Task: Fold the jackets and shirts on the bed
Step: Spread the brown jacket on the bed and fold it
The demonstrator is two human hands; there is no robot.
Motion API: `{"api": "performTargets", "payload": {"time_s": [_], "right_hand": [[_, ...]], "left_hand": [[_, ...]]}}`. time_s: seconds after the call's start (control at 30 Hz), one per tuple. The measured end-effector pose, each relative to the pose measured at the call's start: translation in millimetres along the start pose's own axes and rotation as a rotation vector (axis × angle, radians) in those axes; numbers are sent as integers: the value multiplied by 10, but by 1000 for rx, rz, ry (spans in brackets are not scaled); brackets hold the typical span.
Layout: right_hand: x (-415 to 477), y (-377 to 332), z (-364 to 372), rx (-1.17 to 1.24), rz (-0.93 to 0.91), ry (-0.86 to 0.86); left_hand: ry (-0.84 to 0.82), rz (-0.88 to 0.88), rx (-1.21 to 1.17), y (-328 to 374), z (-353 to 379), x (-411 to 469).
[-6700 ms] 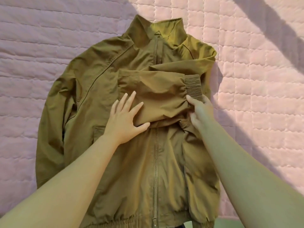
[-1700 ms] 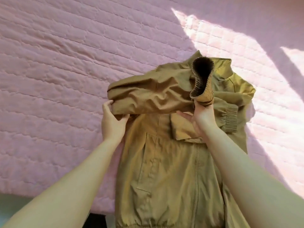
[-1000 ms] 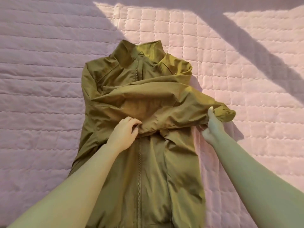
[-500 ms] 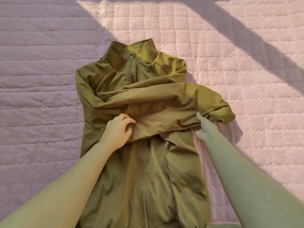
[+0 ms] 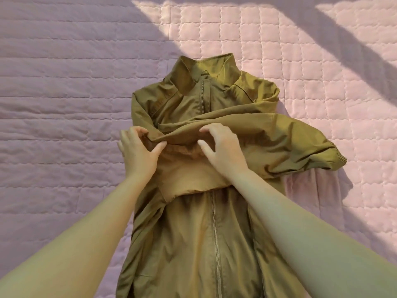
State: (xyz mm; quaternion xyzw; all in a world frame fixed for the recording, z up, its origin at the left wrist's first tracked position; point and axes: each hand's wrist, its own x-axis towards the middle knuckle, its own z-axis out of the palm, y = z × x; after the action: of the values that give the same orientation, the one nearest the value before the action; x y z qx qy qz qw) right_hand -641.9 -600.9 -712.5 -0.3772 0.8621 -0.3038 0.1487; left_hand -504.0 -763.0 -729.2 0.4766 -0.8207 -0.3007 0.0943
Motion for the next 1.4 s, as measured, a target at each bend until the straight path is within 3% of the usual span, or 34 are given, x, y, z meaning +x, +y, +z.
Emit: {"api": "performTargets", "payload": {"time_s": [0.1,0.2,0.33,0.43,0.5,0.63,0.8,0.9,1.0,1.1,1.17,1.2,1.33,1.4], "right_hand": [[306,-186,235,-249,-130,-163],[483,-210,328,-367,-106,-235],[456,-57,135,-169,28,190],[251,187,106,-414,2,-60],[207,303,53,-510,20,-127],[436,333,-163,-415,108,-248],[540,370,-429,-706,185,-5],[348,402,-283,-771,102,66],[-14,402,-171,-537,40,200],[-464,498,-98,-511,-203,101],[-672,694,-87,-602,-295,-59],[-732,826,-96,-638,-236,-105],[-871,1420,-414,-608,423,-121],[-962,1571,-615,-567,537,-106]], "left_hand": [[10,159,9,-120,-46,220],[-22,277,61,-117,-159,512],[-265,333,229,-49,-253,858],[-358,345,409,-46,-230,1049],[-351,318,433,-5,-229,1146],[-351,237,517,51,-295,1305],[-175,315,780,333,-197,1313],[-31,390,641,537,12,1025],[10,558,407,671,226,431],[-171,810,316,599,488,-240],[-357,799,381,478,654,-529],[-425,733,444,412,728,-597],[-571,394,610,250,845,-491],[-601,360,657,272,877,-454]]}}
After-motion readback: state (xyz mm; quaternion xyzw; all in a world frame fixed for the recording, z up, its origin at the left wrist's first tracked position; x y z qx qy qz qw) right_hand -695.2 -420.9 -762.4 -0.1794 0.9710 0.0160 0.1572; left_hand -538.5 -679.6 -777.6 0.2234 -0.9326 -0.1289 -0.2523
